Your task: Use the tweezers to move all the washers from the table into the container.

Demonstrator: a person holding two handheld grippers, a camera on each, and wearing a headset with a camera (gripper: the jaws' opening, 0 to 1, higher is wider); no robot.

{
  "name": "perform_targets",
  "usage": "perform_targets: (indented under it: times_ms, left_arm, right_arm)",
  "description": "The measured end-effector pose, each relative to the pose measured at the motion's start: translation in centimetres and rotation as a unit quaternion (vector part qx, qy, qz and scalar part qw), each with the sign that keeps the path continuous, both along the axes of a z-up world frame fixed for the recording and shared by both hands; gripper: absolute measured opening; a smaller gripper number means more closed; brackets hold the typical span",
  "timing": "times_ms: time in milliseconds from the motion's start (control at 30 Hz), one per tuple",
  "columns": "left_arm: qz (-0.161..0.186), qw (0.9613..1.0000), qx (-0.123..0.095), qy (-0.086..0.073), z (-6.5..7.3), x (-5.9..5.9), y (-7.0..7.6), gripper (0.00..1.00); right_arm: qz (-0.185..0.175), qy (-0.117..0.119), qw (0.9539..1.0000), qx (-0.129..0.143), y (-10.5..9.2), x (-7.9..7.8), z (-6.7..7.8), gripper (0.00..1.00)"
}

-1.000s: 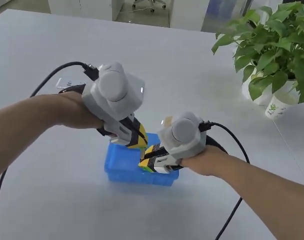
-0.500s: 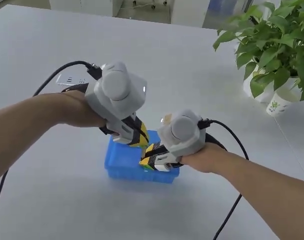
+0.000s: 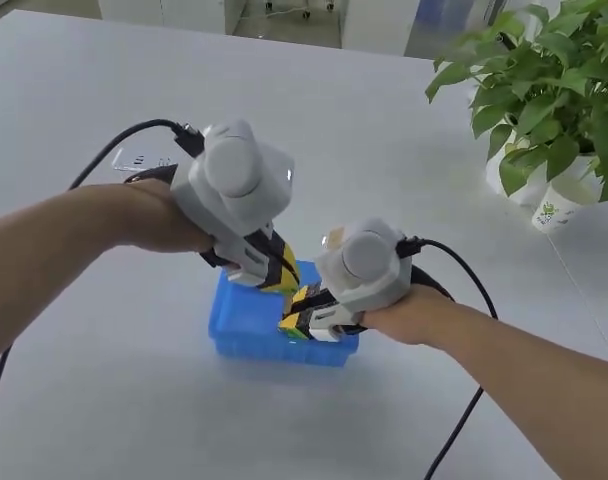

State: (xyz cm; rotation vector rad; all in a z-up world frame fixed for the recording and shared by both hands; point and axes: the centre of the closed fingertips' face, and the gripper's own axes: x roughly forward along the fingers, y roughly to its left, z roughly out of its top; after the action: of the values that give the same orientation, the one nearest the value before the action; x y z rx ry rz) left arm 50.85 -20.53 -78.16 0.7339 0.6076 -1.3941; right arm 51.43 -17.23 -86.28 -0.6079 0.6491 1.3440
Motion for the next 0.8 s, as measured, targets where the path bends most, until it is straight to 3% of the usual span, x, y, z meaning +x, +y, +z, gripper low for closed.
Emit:
perform_targets:
  times_ms: [400,800]
  left_arm:
    - [0.0,1.0,-0.006,-0.001,1.6,-0.3,0.5,0.05]
    - [-0.002,0.9999,-0.013,-0.002,3.5,-1.5,1.4,0.05]
  right_arm:
    - [0.004,-0.017,0.9997,0.015,0.1,-0.4,1.7,0.12]
    - [0.01,-0.032,0.9992,0.02,0.0,-1.5,3.6,0.1]
